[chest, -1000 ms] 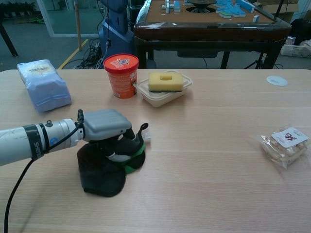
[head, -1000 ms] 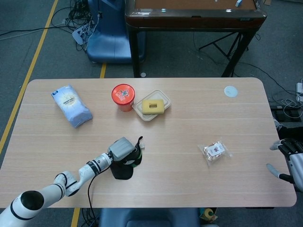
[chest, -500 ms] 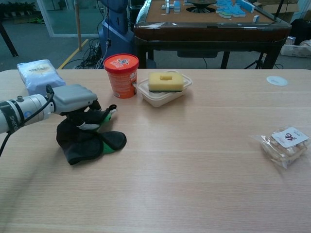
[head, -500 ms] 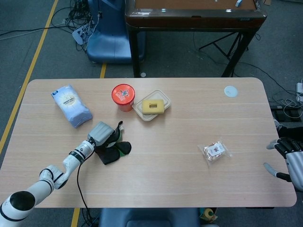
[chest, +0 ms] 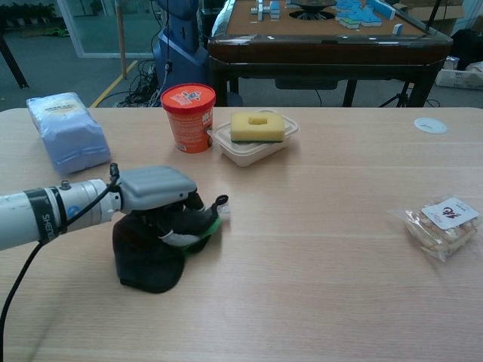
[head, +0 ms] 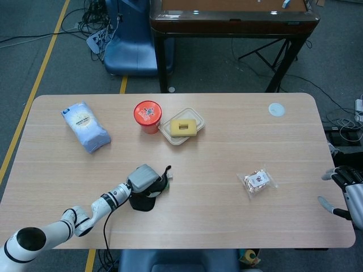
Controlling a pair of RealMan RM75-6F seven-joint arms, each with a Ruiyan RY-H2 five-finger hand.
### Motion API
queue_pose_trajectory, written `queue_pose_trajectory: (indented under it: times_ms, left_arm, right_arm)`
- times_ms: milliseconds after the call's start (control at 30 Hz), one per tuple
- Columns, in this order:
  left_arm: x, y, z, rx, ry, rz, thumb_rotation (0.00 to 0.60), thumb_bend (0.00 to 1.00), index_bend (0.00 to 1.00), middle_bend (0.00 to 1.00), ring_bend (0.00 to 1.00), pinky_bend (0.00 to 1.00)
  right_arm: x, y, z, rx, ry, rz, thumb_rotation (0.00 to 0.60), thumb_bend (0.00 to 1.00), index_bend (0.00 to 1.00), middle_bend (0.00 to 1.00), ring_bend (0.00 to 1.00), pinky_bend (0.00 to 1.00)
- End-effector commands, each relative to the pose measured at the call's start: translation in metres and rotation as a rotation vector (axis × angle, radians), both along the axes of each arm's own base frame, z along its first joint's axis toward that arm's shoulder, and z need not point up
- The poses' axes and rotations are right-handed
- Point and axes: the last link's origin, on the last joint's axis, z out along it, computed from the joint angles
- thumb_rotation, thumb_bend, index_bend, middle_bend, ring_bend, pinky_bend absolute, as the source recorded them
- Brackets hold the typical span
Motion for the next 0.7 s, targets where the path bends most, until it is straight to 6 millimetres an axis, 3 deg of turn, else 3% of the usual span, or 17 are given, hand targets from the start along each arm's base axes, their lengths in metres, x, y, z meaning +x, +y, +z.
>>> queue_pose_trajectory:
  times_ms: [33,233,467,700]
  left_arm:
    - [0.019,-0.019,-0.007,-0.082,-0.047,-0.04,0.6,0.33,0.65,0.68,0.68,0.99]
    - [0.023,-0.024,-0.012,-0.086,-0.005,-0.082,0.6,0.33,0.65,0.68,0.68,0.99]
    - [0.001,0.002,-0.004,0.041,0.106,-0.087,0.6,0.33,0.65,0.68,0.68,0.99]
    - [-0.025,0.029,0.015,0.156,0.182,-0.024,0.6,0.33,0.64,0.67,0.68,0.99]
  right_arm:
    - [0.0,0.001,0.001,-0.005,0.0,-0.002,0.6,0.28,0.4,0.36,0.24,0.29]
    - [-0.001,0.002,0.002,-0.007,-0.001,-0.004,0.6,0.28,0.4,0.36,0.24,0.29]
    - [-0.002,0.003,0.003,-0.012,-0.001,-0.006,0.6,0.28,0.4,0.36,0.24,0.29]
    - [0.0,0.002,0.001,-0.005,-0.003,0.0,0.6,0.28,0.4,0.36,0.24,0.29]
